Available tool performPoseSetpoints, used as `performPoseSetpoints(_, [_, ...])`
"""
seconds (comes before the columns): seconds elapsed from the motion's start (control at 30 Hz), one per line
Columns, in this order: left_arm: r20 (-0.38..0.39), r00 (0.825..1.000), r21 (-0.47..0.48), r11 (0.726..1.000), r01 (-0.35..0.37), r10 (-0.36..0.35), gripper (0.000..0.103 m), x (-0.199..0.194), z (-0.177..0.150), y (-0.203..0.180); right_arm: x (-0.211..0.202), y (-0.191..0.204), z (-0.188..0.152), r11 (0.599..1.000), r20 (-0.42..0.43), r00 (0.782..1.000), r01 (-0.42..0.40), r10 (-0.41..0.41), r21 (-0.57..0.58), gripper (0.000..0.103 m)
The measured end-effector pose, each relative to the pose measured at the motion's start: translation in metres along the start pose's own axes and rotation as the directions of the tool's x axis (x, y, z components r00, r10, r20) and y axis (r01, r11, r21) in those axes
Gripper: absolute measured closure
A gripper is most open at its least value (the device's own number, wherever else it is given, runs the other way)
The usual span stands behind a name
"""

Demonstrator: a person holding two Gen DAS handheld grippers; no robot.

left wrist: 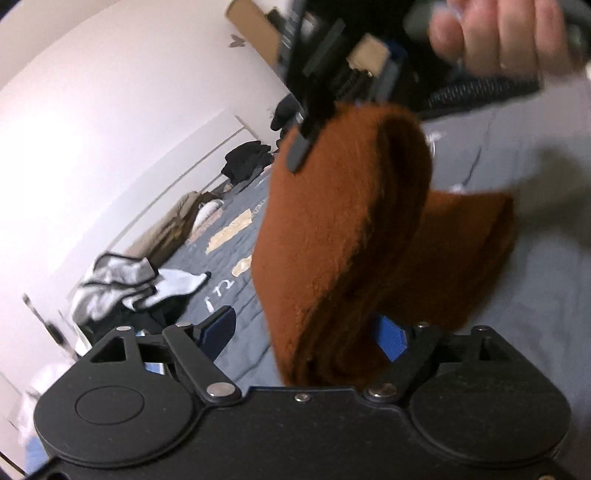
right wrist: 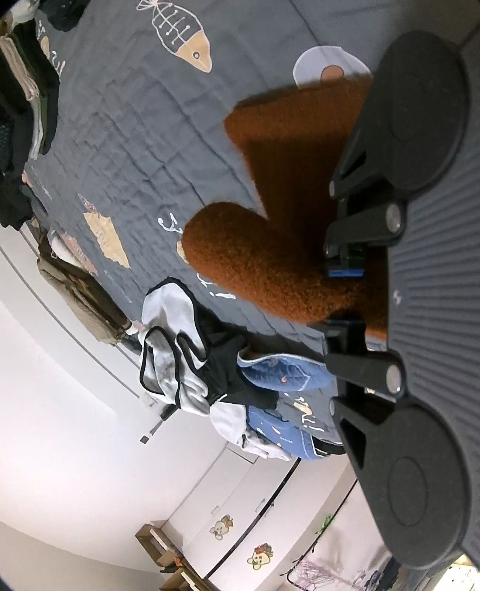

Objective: Fold clothes
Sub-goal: 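Lift the garment with the right gripper and fold it over, then lower the held end onto the rest of the garment with the right gripper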

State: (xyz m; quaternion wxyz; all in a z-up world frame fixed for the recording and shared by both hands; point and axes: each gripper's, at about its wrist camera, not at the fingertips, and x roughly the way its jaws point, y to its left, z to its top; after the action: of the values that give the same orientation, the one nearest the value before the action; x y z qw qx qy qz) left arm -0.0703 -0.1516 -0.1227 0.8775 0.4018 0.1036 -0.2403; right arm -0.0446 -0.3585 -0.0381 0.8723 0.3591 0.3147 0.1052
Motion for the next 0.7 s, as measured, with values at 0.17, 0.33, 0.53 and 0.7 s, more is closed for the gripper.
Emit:
performPoseSetpoints(0.17, [0.003,1.0,0.032,0.999,0.001,-0.001,0.043,0.0,-0.011,0.004,-0.012,-0.019,0.002,0.998,0.02,0.999,0.031,-0.032,0.05,0.084])
performPoseSetpoints(0.33, [0.016,1.0,0.094,0.996,0.012,-0.014,0.037,0.003,-0.011,-0.016,-0.015,-0.032,-0.002,0.994,0.024,0.994,0.101,-0.102,0.026,0.084])
performPoseSetpoints(0.53, [0.063,0.998,0.165,0.986,-0.009,-0.001,0.032,0.0,-0.009,-0.032,-0.014,-0.05,0.004,0.986,0.039,0.985,0.165,-0.166,0.017,0.084])
performPoseSetpoints(0.7, [0.065,0.998,0.191,0.982,-0.006,-0.007,0.032,0.001,-0.011,-0.039,-0.007,-0.063,0.006,0.971,0.02,0.971,0.238,-0.238,-0.033,0.084])
